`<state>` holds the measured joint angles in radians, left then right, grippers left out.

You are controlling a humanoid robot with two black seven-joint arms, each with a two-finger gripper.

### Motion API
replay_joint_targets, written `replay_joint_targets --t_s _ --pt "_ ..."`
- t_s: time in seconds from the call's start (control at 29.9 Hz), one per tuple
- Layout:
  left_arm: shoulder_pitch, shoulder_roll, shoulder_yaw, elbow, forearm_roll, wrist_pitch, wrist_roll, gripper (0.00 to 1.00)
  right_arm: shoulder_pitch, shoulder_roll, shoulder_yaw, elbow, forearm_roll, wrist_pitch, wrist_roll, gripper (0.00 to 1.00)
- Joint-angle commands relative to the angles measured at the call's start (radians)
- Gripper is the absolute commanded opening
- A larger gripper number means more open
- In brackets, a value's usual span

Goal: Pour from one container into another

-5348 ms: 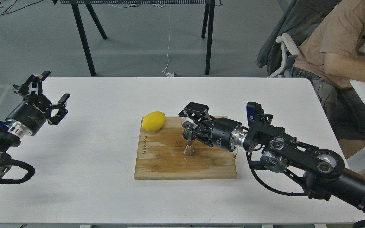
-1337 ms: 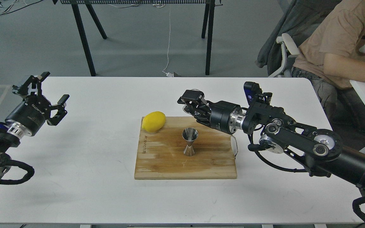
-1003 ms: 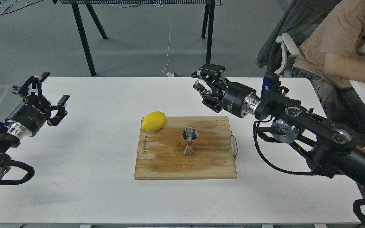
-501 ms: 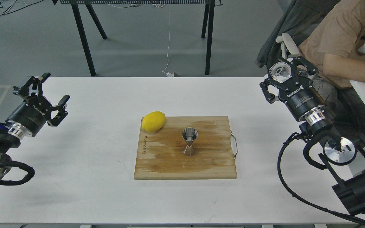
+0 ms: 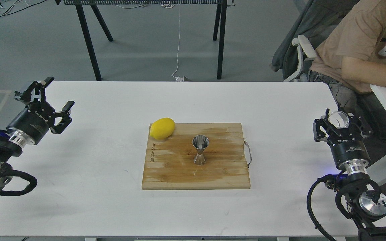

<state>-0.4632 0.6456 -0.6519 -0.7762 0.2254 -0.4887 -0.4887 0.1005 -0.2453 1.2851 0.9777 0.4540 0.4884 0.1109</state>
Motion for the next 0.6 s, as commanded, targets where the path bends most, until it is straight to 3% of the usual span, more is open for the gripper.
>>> replay_joint_targets --t_s 0.0,0.57 --pt "0.0 -0.001 0.0 0.0 -0.001 0.0 0.0 0.94 -0.001 0.029 -0.001 -0.04 0.008 0.0 -0.002 0.37" --pt "0.0 -0.001 0.0 0.002 0.0 0.0 0.0 0.94 0.01 0.093 -0.003 -0.178 0.006 0.0 0.001 0.38"
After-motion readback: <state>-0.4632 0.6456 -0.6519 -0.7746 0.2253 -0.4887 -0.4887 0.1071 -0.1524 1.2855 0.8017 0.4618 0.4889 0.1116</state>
